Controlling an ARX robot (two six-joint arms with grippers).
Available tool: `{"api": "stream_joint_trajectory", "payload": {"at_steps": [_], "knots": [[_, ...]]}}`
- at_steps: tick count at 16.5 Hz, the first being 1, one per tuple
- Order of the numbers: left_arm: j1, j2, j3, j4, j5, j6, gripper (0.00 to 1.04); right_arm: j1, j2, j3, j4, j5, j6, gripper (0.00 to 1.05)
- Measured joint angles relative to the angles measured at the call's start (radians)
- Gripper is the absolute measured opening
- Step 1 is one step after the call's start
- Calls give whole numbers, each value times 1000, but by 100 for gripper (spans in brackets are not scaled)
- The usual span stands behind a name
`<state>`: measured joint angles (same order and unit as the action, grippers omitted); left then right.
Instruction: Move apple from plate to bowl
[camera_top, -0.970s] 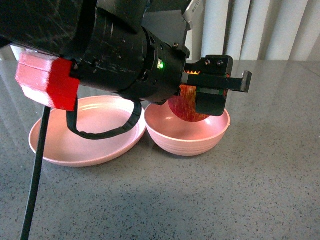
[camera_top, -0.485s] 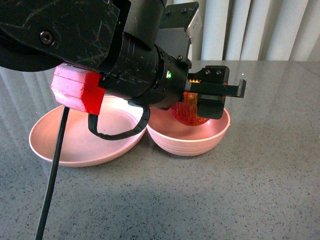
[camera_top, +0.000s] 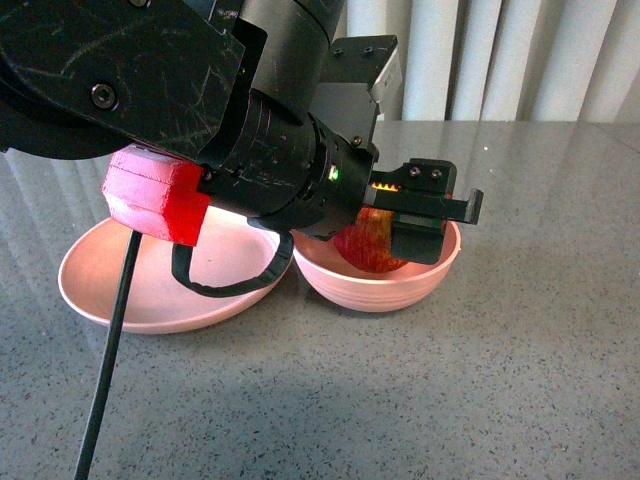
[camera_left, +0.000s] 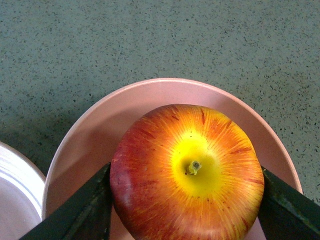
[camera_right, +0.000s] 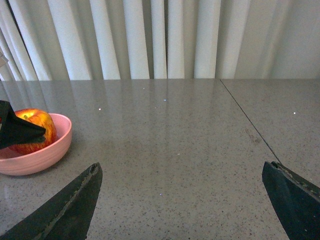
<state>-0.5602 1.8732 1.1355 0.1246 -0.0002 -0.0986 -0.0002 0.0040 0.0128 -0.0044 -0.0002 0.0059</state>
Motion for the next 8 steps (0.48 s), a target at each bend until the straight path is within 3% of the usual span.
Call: {"api": "stream_joint_trajectory", "payload": {"at_steps": [2, 3, 8], "knots": [[3, 0, 0, 14, 6, 0, 96, 0, 0, 0, 0, 0, 0, 98], [5, -3, 1, 15, 12, 0, 100, 0, 0, 0, 0, 0, 0, 98], [12, -52, -8, 36, 18, 0, 98, 0, 0, 0, 0, 0, 0, 98]]}}
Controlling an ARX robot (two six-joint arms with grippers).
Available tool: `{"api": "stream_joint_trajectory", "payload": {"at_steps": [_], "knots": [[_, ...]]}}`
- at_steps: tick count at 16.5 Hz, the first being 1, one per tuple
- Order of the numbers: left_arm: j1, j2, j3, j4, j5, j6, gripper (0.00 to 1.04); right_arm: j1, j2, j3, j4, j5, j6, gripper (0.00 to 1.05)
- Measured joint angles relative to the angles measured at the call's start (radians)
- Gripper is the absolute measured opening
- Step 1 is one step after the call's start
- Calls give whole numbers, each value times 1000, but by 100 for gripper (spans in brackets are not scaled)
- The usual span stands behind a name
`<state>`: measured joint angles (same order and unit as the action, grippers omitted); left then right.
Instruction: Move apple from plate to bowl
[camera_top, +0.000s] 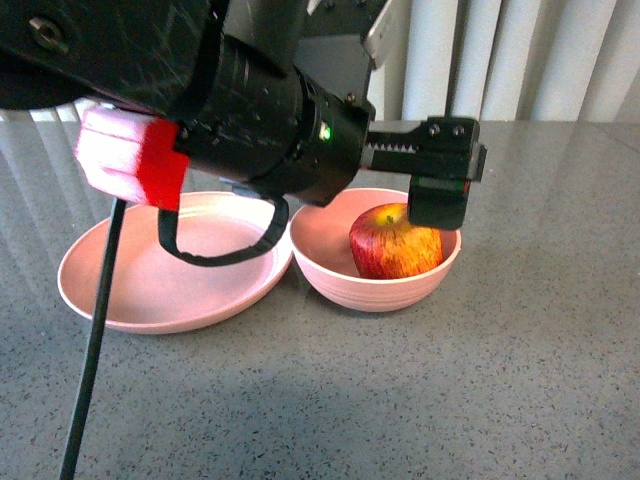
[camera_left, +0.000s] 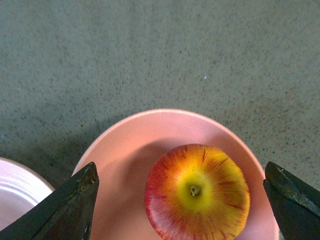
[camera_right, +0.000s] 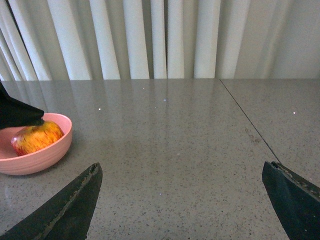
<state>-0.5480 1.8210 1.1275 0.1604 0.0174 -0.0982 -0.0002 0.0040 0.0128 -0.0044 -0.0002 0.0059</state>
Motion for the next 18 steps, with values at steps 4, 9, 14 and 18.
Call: {"api": "stream_joint_trajectory", "payload": {"at_steps": [4, 9, 14, 18], "knots": [[16, -137, -21, 34, 1, 1, 98, 0, 0, 0, 0, 0, 0, 98], [127, -688, -285, 132, -224, 69, 88, 0, 0, 0, 0, 0, 0, 98], [332, -1025, -773, 265, -232, 81, 16, 0, 0, 0, 0, 0, 0, 98], [399, -1130, -881, 286, -177, 81, 1, 0, 0, 0, 0, 0, 0, 98]]}}
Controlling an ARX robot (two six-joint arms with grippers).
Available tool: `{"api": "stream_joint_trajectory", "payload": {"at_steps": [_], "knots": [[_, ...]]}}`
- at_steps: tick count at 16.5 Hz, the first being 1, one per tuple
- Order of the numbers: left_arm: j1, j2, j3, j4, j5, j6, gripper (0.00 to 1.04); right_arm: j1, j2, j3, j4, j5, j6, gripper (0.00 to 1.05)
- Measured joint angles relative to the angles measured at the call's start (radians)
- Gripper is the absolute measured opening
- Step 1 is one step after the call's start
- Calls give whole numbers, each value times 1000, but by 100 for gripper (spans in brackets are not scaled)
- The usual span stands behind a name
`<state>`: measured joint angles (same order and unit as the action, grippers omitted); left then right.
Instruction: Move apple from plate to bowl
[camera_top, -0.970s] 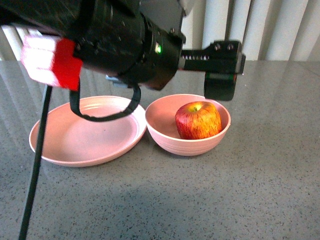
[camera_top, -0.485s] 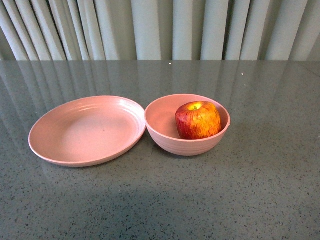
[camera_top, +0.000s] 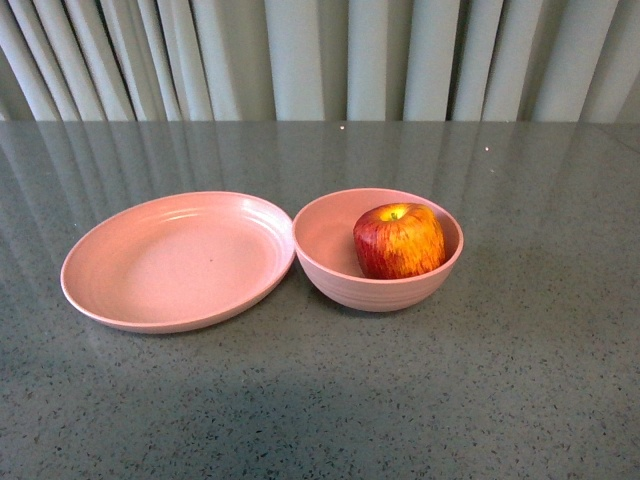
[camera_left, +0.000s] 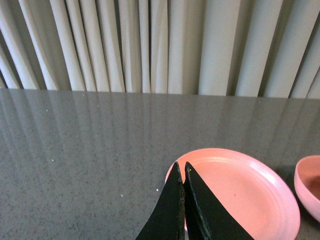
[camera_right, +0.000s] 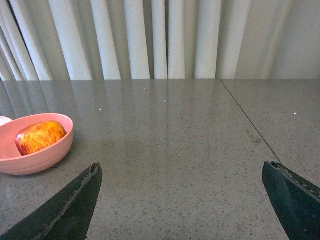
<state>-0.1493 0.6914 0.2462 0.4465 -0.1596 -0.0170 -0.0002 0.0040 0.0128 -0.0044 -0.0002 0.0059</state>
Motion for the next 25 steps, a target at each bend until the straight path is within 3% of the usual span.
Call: {"api": "stream_joint_trajectory", "payload": {"at_steps": [6, 7, 9, 25], "knots": [[60, -119, -103, -19, 66, 0, 1, 0, 0, 0, 0, 0, 0, 98], [107, -142, -117, -30, 129, 1, 1, 0, 0, 0, 0, 0, 0, 98], [154, -190, -145, -51, 147, 2, 1, 0, 0, 0, 0, 0, 0, 98], [147, -499, -232, -254, 159, 3, 1, 0, 0, 0, 0, 0, 0, 98]]}}
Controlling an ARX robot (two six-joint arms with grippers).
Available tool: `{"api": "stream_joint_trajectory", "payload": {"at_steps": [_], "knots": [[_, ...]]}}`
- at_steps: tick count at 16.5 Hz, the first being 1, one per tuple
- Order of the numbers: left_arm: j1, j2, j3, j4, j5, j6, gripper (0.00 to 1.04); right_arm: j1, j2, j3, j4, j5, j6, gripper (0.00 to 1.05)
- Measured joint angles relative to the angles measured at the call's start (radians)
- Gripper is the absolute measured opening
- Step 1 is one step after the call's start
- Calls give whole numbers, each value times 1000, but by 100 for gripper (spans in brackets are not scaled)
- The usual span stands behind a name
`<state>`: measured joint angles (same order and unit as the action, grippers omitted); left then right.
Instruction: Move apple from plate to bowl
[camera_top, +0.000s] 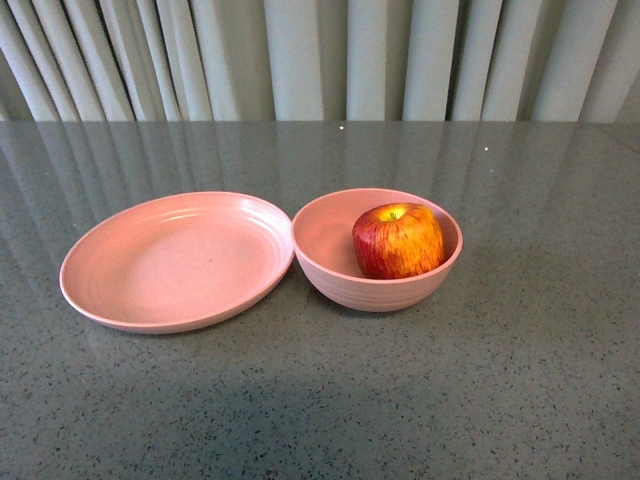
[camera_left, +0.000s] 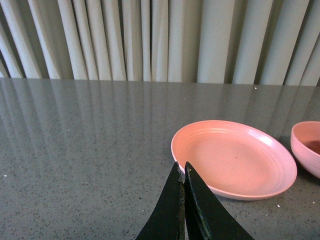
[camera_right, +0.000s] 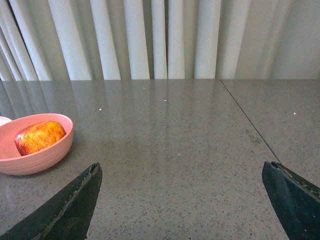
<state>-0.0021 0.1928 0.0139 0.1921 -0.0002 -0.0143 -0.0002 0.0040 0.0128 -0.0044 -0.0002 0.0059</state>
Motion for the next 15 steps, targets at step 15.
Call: {"api": "stream_joint_trajectory", "payload": {"at_steps": [15], "knots": [[0, -185, 1, -196, 0, 0, 2, 0, 0, 0, 0, 0, 0, 98]]}}
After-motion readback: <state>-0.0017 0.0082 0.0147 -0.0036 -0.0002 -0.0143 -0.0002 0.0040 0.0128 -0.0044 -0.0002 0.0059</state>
